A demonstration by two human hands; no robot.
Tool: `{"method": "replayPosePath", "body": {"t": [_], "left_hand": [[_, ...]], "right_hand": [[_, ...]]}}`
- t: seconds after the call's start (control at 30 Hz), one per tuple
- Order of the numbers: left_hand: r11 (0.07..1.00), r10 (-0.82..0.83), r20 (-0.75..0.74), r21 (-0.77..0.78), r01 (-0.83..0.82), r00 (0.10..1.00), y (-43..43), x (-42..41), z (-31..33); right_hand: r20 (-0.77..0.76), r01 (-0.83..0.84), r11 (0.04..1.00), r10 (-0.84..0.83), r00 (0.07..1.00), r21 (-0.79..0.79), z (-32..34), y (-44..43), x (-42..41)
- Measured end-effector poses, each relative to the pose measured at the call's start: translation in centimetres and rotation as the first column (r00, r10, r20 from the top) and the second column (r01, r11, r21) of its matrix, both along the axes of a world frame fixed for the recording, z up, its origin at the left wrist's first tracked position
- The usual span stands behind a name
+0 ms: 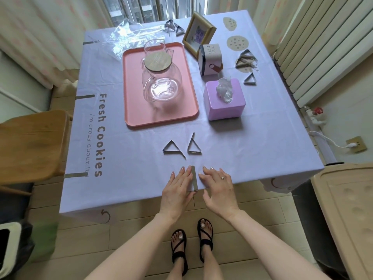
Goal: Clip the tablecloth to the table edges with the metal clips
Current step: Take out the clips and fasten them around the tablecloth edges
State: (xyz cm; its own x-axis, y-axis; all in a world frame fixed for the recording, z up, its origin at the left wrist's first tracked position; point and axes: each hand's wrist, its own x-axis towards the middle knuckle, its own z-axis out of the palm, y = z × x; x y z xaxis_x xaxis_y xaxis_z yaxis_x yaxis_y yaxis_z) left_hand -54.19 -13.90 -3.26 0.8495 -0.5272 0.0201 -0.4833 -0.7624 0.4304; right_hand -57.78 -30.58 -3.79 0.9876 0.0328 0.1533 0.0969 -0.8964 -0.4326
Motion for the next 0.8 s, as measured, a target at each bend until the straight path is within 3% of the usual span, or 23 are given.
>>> {"method": "replayPosePath", "body": {"t": [0.1, 0.17, 0.33, 0.5, 0.6, 0.7, 0.8], "left_hand": [[0.999, -0.024, -0.049, -0.028, 0.023, 0.999, 0.6, 0.1, 0.9], [0.995, 0.043, -0.12, -0.086, -0.053, 0.992, 0.7, 0.1, 1.9], [0.904, 0.333, -0.238, -0.195, -0.381, 0.912, 1.7, -0.1, 4.5], [0.79, 0.461, -0.358, -0.252, -0.559, 0.812, 4.3, -0.6, 5.7], [0.743, 0.483, -0.461, -0.233, -0.627, 0.744, 5.7, -0.6, 6.6], [0.689, 0.441, -0.602, -0.249, -0.681, 0.666, 6.6, -0.2, 7.4], [0.555, 0.306, -0.799, -0.292, -0.779, 0.517, 7.0, 0.7, 8.8]], "right_hand": [[0.01, 0.027, 0.993, -0.028, 1.0, 0.115, 1.6, -0.4, 1.4], [-0.012, 0.093, 0.986, -0.092, 0.996, 0.135, 2.7, -0.2, 3.6], [-0.266, 0.166, 0.985, -0.147, 0.953, 0.049, 4.3, 0.3, 9.8], [-0.315, 0.108, 0.993, -0.119, 0.942, -0.052, 3.4, -0.6, 11.3], [-0.264, 0.119, 0.99, -0.134, 0.955, -0.07, 3.4, -1.3, 10.0], [-0.091, 0.13, 0.991, -0.126, 0.988, 0.032, 4.1, -0.7, 7.7], [0.096, -0.048, 0.994, 0.038, 0.995, 0.103, 5.6, 2.7, 5.4]]}}
